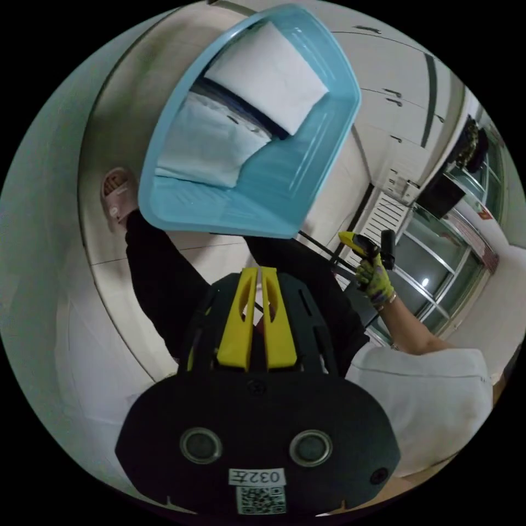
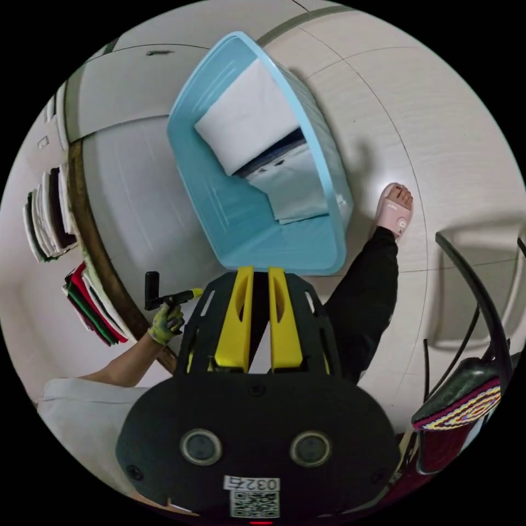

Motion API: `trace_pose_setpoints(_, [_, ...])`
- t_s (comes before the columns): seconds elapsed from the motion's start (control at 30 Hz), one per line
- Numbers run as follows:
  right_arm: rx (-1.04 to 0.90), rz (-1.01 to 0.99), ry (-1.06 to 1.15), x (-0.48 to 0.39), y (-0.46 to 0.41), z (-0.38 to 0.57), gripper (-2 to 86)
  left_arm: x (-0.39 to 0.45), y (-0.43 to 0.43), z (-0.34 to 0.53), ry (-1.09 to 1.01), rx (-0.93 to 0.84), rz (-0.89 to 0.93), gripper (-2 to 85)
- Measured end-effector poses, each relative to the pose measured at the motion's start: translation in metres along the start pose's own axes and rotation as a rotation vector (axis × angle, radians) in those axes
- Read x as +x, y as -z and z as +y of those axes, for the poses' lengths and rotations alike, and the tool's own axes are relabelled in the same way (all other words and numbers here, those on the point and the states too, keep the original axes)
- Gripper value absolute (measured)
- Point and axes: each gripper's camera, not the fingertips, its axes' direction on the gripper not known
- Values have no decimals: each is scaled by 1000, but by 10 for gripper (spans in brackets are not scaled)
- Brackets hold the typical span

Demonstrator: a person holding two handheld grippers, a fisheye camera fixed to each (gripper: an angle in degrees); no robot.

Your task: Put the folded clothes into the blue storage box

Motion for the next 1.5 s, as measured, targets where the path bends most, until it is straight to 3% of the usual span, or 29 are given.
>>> trace_pose_setpoints(0.33, [30,-204,293,-137,18,27,46,60,52,90,-252,269,216,-9])
trace_pose_setpoints(0.53, [-16,-279,568,-241,7,53,36,83,98,192,-441,622,237,-9])
trace_pose_setpoints(0.6, [-85,-324,662,-281,-9,63,34,80,114,248,-470,836,205,-9])
trace_pose_setpoints(0.7, [-198,-387,767,-335,-37,76,35,61,128,325,-422,1128,150,-9])
trace_pose_setpoints(0.87, [-417,-432,906,-428,-100,106,48,9,135,432,-238,1421,89,-6])
trace_pose_setpoints(0.93, [-486,-428,936,-459,-126,117,57,-18,132,463,-147,1506,153,-3])
trace_pose_setpoints(1.0, [-516,-385,941,-492,-154,129,67,-57,122,493,-46,1610,355,16])
trace_pose_setpoints(1.1, [-502,-299,898,-516,-180,137,75,-92,104,512,0,1663,553,62])
trace_pose_setpoints(1.2, [-517,-286,808,-528,-199,140,80,-103,96,519,79,1630,516,96])
trace_pose_setpoints(1.5, [-546,-213,770,-561,-232,161,81,-123,92,526,31,1589,577,99])
